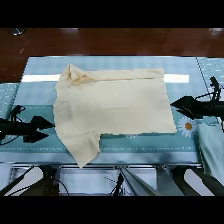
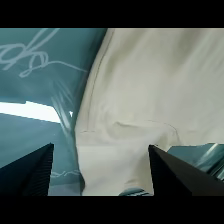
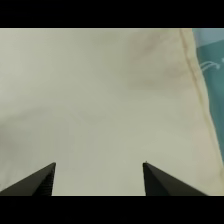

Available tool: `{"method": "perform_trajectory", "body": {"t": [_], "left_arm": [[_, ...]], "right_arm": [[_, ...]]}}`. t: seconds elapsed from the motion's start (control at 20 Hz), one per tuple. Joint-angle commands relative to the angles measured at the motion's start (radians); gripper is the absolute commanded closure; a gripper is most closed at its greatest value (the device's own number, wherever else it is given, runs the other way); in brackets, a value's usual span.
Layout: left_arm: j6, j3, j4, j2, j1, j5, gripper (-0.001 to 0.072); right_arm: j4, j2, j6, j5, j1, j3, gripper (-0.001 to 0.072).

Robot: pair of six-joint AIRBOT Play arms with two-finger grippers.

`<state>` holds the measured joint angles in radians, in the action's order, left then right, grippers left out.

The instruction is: Fold the shirts.

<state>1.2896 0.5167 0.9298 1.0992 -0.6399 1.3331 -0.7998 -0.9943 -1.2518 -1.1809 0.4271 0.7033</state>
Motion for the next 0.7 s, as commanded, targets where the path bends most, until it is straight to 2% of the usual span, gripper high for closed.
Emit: {"method": "perform_trajectory", "body": {"t": [0.0,0.1,0.35,0.4,0.45,0.5,0.65], "left_arm": [[-0.078,-0.095,-0.080,-0.007,-0.008,-0.079,0.0003],[-0.090,-0.133,-0.123,-0.003,-0.006,-0.124,0.0003],[-0.224,-0.179,-0.269,0.014,0.076,-0.211,0.0006],[-0.224,-0.178,-0.269,0.019,0.099,-0.228,0.0050],[-0.231,-0.178,-0.268,0.024,0.112,-0.234,0.0344],[-0.237,-0.176,-0.269,0.030,0.117,-0.230,0.0698],[-0.249,-0.164,-0.269,0.029,0.114,-0.216,0.0687]], "right_arm": [[0.083,0.018,0.020,-0.015,-0.018,-0.021,0.0093],[0.081,0.018,0.019,-0.011,-0.046,-0.021,0.0093],[0.085,0.018,-0.014,0.071,-0.097,-0.021,0.0093],[0.063,0.017,-0.015,0.093,-0.075,-0.018,0.0093],[0.013,0.018,-0.026,0.113,-0.042,-0.017,0.0093],[-0.062,0.016,-0.068,0.120,0.008,-0.017,0.0093],[-0.302,0.015,-0.145,0.053,0.151,-0.018,0.0093]]}}
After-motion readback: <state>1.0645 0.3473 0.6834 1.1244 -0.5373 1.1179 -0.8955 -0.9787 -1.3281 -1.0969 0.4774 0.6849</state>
